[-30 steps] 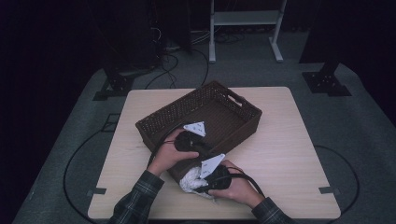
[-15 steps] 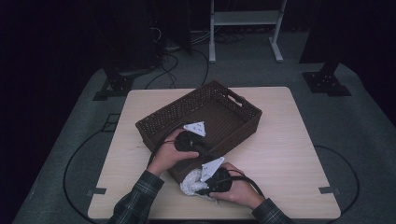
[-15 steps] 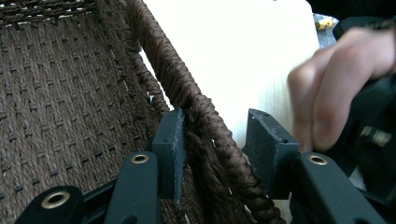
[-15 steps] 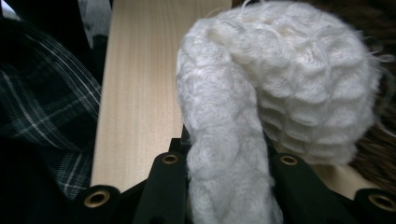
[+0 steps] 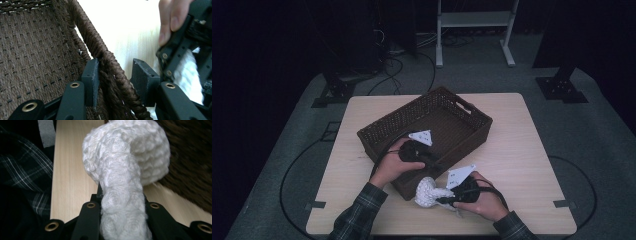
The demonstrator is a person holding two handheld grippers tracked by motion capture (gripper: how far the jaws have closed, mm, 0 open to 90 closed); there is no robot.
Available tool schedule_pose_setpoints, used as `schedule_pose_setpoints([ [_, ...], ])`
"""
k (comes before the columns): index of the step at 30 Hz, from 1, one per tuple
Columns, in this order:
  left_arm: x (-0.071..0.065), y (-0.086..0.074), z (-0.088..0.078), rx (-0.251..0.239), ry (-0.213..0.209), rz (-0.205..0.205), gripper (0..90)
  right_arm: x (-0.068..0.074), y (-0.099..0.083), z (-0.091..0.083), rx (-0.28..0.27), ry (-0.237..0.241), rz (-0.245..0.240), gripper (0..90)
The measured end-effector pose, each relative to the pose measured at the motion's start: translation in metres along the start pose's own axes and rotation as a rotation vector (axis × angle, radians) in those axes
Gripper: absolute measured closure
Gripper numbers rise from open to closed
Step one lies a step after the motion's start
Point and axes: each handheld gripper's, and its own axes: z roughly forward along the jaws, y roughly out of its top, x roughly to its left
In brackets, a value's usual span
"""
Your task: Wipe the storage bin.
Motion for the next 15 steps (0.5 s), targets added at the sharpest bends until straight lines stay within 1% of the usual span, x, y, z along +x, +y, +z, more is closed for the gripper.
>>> schedule_pose_setpoints([
  [6,0.000,0.002,-0.001,-0.003,0.004,0.010,57.0,-0.009,-0.016,-0.018,-0.004,-0.058,0.055,74.2],
  [7,0.000,0.002,-0.002,-0.010,0.008,0.006,57.1,-0.011,-0.020,-0.021,-0.001,-0.068,0.068,74.1],
  [8,0.000,0.003,-0.002,-0.012,0.009,0.004,57.1,-0.014,-0.024,-0.024,0.000,-0.079,0.072,74.2],
  [10,0.000,0.004,-0.004,-0.021,0.009,-0.001,57.1,-0.015,-0.030,-0.029,-0.003,-0.093,0.102,74.1],
  [12,0.000,0.006,-0.007,-0.030,0.009,-0.002,57.1,-0.018,-0.038,-0.035,-0.002,-0.112,0.120,74.1],
  [13,0.001,0.007,-0.008,-0.034,0.010,0.006,57.1,-0.019,-0.040,-0.037,-0.003,-0.119,0.125,74.1],
  [15,0.000,0.007,-0.010,-0.046,0.010,-0.002,57.1,-0.020,-0.046,-0.043,-0.008,-0.136,0.140,74.2],
])
